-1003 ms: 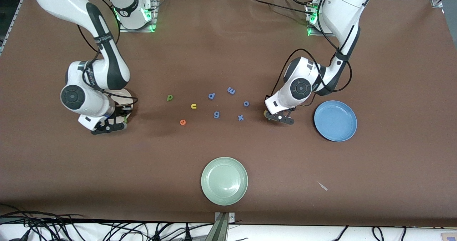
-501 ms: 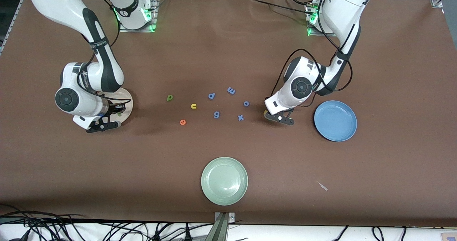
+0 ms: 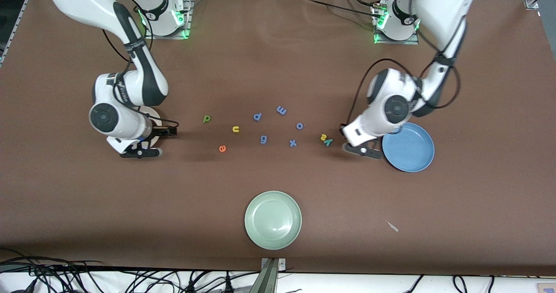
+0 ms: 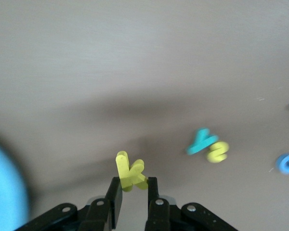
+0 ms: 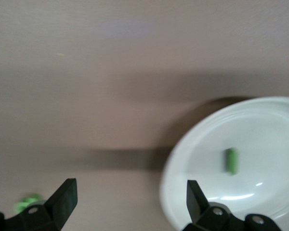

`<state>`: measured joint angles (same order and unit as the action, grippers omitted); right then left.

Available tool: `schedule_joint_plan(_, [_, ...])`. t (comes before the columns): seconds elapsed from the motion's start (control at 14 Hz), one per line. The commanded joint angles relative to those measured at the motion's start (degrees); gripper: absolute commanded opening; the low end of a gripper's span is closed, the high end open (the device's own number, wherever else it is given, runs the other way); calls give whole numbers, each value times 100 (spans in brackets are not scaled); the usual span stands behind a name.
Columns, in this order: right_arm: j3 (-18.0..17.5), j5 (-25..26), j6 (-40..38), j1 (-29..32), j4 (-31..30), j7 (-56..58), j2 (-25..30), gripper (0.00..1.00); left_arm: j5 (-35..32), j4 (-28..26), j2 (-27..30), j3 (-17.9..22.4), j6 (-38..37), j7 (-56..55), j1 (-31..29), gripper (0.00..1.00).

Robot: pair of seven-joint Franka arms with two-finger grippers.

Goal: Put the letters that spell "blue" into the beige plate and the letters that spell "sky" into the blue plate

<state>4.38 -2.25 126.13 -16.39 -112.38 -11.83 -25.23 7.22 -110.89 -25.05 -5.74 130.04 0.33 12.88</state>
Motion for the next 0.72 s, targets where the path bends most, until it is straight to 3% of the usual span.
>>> schedule_joint_plan(0.0, [-419, -39, 122, 13, -239, -1090, 211, 100, 69, -336, 290, -41, -216, 1028, -644, 0])
schedule_joint_plan(0.36, [-946, -39, 1438, 4, -1328, -2102, 501, 100, -335, -319, 105, 100, -155, 1559, -963, 0])
schedule_joint_plan(0.43, [-1052, -39, 1719, -5, -1496, -2331, 467, 100, -327, -302, 105, 100, -155, 1550, -954, 27])
schedule_joint_plan(0.5, [-1132, -30, 1931, -83, -1593, -2490, 423, 100, -301, -276, 97, 100, -146, 1549, -928, 46])
schedule_joint_plan(0.64, [-1133, -30, 2047, -110, -1620, -2544, 300, 100, -283, -275, 70, 100, -50, 1558, -919, 58])
